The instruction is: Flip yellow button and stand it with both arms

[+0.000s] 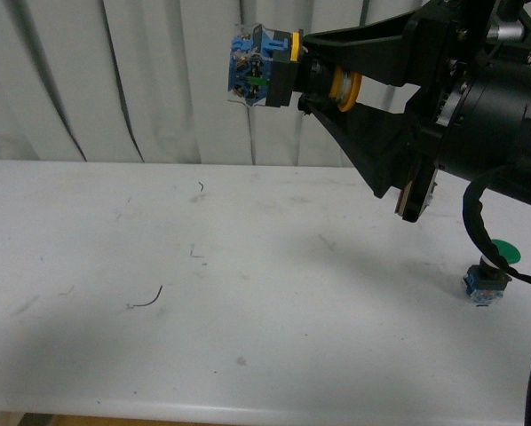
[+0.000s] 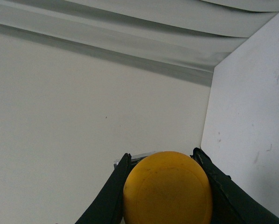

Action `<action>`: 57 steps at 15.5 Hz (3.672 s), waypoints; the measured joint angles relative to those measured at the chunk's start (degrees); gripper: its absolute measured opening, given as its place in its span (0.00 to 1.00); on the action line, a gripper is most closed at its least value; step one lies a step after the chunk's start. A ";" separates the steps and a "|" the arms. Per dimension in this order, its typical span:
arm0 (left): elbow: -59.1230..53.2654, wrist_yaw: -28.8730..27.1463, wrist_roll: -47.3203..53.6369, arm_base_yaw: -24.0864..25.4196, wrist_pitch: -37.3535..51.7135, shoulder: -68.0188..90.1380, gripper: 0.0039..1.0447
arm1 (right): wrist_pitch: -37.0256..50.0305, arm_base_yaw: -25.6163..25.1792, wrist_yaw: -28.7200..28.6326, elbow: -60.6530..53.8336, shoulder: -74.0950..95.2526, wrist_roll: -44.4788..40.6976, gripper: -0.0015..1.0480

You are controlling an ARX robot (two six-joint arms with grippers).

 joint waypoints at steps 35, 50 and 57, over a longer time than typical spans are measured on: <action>-13.25 -14.80 5.25 -9.18 -13.07 -25.51 0.93 | -29.07 -8.46 26.62 8.07 -8.33 -51.63 0.34; -13.25 -14.80 5.25 -9.18 -13.05 -25.51 0.94 | -72.28 -16.20 42.40 40.17 15.37 -78.25 0.34; -13.25 -14.80 5.27 -9.18 -13.05 -25.51 0.94 | -84.94 -15.41 44.68 51.93 22.36 -79.87 0.34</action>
